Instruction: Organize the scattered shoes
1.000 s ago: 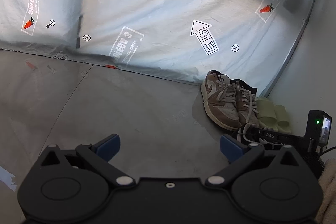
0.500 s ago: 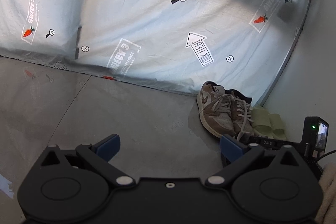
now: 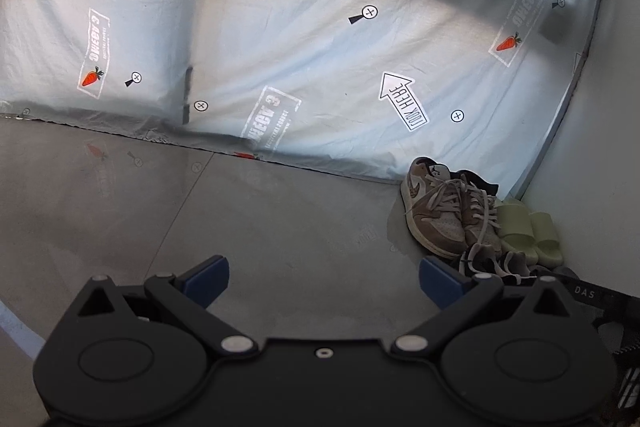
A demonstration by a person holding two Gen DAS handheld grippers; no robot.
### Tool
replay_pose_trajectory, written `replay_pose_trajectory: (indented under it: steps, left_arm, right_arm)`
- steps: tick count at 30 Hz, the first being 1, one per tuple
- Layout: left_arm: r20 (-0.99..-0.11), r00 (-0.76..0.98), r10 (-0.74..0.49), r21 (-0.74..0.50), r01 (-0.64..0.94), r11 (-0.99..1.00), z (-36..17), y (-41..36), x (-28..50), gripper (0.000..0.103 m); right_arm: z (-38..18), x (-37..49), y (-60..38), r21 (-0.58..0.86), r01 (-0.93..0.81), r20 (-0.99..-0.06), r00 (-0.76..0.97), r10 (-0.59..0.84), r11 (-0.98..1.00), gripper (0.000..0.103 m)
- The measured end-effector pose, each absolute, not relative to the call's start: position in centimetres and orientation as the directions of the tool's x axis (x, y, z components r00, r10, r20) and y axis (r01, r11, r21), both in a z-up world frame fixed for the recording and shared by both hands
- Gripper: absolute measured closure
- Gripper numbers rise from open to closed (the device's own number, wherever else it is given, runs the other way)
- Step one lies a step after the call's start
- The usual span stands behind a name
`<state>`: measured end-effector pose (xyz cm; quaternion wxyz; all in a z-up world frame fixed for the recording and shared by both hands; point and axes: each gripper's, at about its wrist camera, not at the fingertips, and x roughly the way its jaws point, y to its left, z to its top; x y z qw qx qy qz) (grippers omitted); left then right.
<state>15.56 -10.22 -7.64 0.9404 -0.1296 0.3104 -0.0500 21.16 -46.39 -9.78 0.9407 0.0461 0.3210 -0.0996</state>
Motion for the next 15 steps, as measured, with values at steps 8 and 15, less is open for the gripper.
replay_pose_trajectory:
  steps: [8,15]
  left_arm:
    - [-0.512,0.851,-0.114,-0.235,-0.011,0.972,-5.0,-5.6,12.5,0.001]
    - [-0.533,0.837,-0.127,-0.173,0.039,0.984,-3.2,-0.4,10.2,0.001]
  right_arm:
    - [-5.8,16.8,-42.1,0.046,0.224,-0.545,0.822,-0.163,0.974,0.0]
    - [-3.2,13.1,-35.4,0.076,0.182,-0.528,0.842,-0.115,0.98,0.0]
